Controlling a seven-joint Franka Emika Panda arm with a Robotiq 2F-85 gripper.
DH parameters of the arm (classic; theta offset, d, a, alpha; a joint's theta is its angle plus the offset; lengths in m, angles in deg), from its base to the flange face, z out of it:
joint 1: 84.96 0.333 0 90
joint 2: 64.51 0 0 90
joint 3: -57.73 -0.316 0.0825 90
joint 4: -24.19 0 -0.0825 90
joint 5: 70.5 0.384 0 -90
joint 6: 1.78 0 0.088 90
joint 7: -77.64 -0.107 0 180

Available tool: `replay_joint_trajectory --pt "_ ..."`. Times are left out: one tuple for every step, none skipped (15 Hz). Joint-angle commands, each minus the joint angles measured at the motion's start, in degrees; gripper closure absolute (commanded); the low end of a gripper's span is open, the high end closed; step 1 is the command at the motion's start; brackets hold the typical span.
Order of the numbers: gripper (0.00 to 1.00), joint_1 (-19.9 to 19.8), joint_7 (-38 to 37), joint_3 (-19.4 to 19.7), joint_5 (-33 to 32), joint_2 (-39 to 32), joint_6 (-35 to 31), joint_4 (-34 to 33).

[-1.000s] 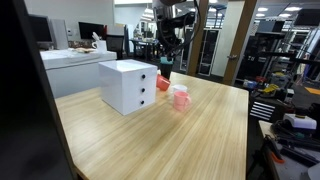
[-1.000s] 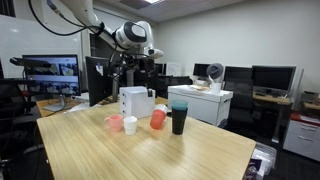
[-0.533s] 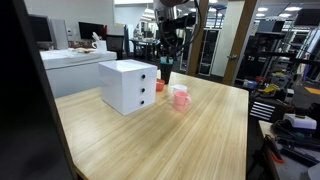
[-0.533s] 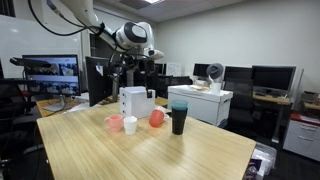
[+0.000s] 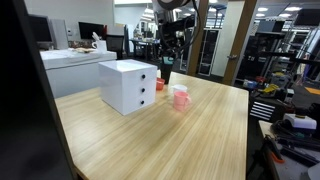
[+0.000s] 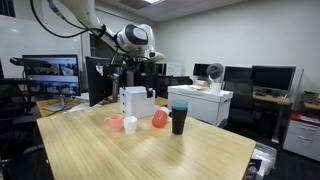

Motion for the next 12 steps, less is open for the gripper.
replay_joint_trajectory --pt "0.00 -0.7 1.7 -0.2 0.4 -2.0 0.0 -2.1" --pt "0.00 -0.7 1.6 -0.2 0.4 -2.6 0.0 -2.7" --pt "0.00 -0.7 1.6 -0.1 0.4 -3.2 0.1 -3.3" --pt "0.00 -0.7 1.4 -0.1 0.5 -3.8 0.1 -4.0" --pt "0.00 -0.7 1.1 0.1 0.8 -4.9 0.2 -5.4" --pt "0.00 -0.6 0.7 0.2 0.8 -5.5 0.4 -6.1" --pt "0.00 -0.6 0.3 0.3 1.0 -6.5 0.4 -7.6" --pt "0.00 -0.6 -0.1 0.4 1.2 -7.2 0.5 -8.6" --pt "0.00 -0.6 -0.4 0.5 1.4 -8.0 0.6 -9.8" --pt "0.00 -0.7 -0.7 0.6 1.7 -8.7 0.5 -10.9" --pt "0.00 -0.7 -0.8 0.6 2.0 -9.6 0.5 -12.1" --pt "0.00 -0.7 -1.0 0.6 2.4 -10.5 0.2 -13.4"
